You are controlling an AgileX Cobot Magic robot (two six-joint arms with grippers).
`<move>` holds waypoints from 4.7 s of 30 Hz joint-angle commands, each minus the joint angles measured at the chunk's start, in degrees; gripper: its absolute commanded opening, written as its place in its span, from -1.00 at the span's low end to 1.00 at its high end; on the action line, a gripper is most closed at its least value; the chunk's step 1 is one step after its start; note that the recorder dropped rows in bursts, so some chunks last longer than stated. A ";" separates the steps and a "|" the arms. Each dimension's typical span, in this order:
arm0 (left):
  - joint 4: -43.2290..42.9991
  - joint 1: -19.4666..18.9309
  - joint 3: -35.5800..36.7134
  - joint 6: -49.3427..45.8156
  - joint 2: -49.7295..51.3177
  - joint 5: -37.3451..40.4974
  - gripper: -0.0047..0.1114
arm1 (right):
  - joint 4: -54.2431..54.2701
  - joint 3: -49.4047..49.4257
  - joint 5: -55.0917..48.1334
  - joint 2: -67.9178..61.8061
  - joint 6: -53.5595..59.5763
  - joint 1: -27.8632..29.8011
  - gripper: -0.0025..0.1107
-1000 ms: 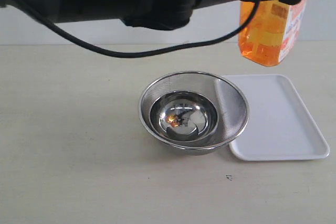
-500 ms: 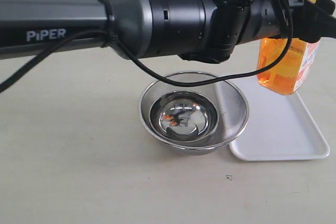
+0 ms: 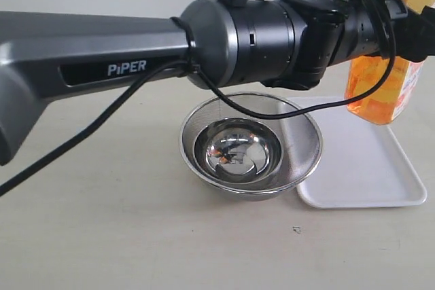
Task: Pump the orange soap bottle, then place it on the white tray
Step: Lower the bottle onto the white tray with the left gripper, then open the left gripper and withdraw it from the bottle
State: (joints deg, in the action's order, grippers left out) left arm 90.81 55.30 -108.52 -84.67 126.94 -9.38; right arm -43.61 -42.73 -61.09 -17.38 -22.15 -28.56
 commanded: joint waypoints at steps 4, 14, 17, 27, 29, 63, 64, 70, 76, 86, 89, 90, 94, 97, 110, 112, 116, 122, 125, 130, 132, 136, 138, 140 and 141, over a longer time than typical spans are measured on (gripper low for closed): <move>-0.24 -0.11 -1.14 -0.39 1.95 -1.53 -0.84 | 1.31 0.24 1.29 0.18 -0.19 0.00 -0.96; -0.24 -0.11 -1.14 -0.39 3.67 -1.51 -0.84 | 2.55 0.24 1.69 0.18 0.40 0.00 -0.96; -0.24 -0.11 -1.14 -0.64 4.50 -1.76 -0.84 | 2.53 0.24 1.69 0.18 0.49 0.00 -0.96; -0.24 -0.11 -1.14 -1.72 5.24 -1.76 -0.84 | 2.88 0.24 1.69 0.18 0.66 0.00 -0.96; -0.24 -0.11 -1.14 -1.72 5.24 -1.76 -0.84 | 3.29 0.24 1.69 0.18 0.66 0.00 -0.96; -0.24 -0.11 -1.14 -1.88 5.36 -1.56 -0.84 | 5.06 0.24 2.69 0.18 2.29 0.00 -0.96; -0.24 -0.11 -1.14 -1.88 5.36 -1.56 -0.84 | 5.20 0.24 2.69 0.18 2.29 0.00 -0.96; 0.90 -0.11 -1.14 -1.88 5.36 -1.56 -0.84 | 5.41 0.24 2.69 0.18 2.29 -0.11 -0.96; 1.30 -0.11 -1.14 -1.88 5.36 -1.16 -0.84 | 5.56 0.24 2.69 0.18 2.29 -0.11 -0.96; 1.30 -0.11 -1.14 -1.02 5.36 0.89 0.05 | 5.65 0.24 2.69 0.18 2.17 -0.11 -0.96; 1.75 -0.11 -1.14 0.99 5.36 0.43 0.41 | 5.65 0.24 2.69 0.18 2.17 -0.11 -0.96; 1.75 -0.11 -1.14 0.99 5.36 0.17 0.44 | 5.65 0.24 2.69 0.18 2.17 -0.11 -0.96; 1.75 -0.11 -1.14 0.99 5.36 -0.17 0.44 | 5.65 0.24 2.69 0.18 2.17 -0.11 -0.96; 1.75 -0.11 -1.14 0.99 5.36 -0.17 0.44 | 5.65 0.24 2.69 0.18 2.17 -0.11 -0.96; 3.41 -0.11 -1.03 -1.48 2.44 -2.70 0.44 | 5.34 0.24 2.69 0.18 2.76 -0.11 -0.96; 5.60 -0.11 -0.91 -2.65 1.64 -3.47 0.44 | 5.22 0.24 2.69 0.18 2.76 -0.11 -0.96; 9.13 0.02 -0.81 -7.60 0.13 -4.16 0.44 | 4.52 0.24 2.69 0.18 2.76 -0.11 -0.96; 9.13 0.76 -0.81 -7.89 -0.57 -4.16 0.44 | 4.34 0.24 2.69 0.18 2.76 -0.11 -0.96; 9.13 2.00 -0.81 -7.89 -0.57 -4.16 0.44 | 4.34 0.24 2.69 0.18 2.76 -0.11 -0.96; 9.13 3.73 -0.81 -7.89 -0.57 -4.27 0.44 | 4.34 0.24 2.69 0.18 2.76 -0.11 -0.96; 9.13 4.26 -0.81 -7.89 -0.57 -4.61 0.44 | 4.35 0.24 2.63 0.18 2.76 -0.11 -0.96; 9.13 5.12 -0.67 -7.89 -0.57 -6.12 0.44 | 4.35 0.24 2.63 0.18 2.76 -0.11 -0.96; 9.13 5.90 -0.10 -7.89 -0.81 -8.96 0.44 | 4.35 0.24 2.63 0.18 2.76 -0.11 -0.96; 9.13 6.51 1.07 -8.82 -1.37 -12.25 0.44 | 4.35 0.24 2.63 0.18 2.76 -0.11 -0.96; 9.13 6.97 1.87 -9.48 -2.05 -14.15 0.44 | 4.35 0.24 2.63 0.18 2.76 -0.11 -0.96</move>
State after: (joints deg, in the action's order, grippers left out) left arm 99.55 60.91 -108.20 -92.58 126.64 -19.00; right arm -38.69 -42.73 -58.75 -17.38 -19.74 -28.56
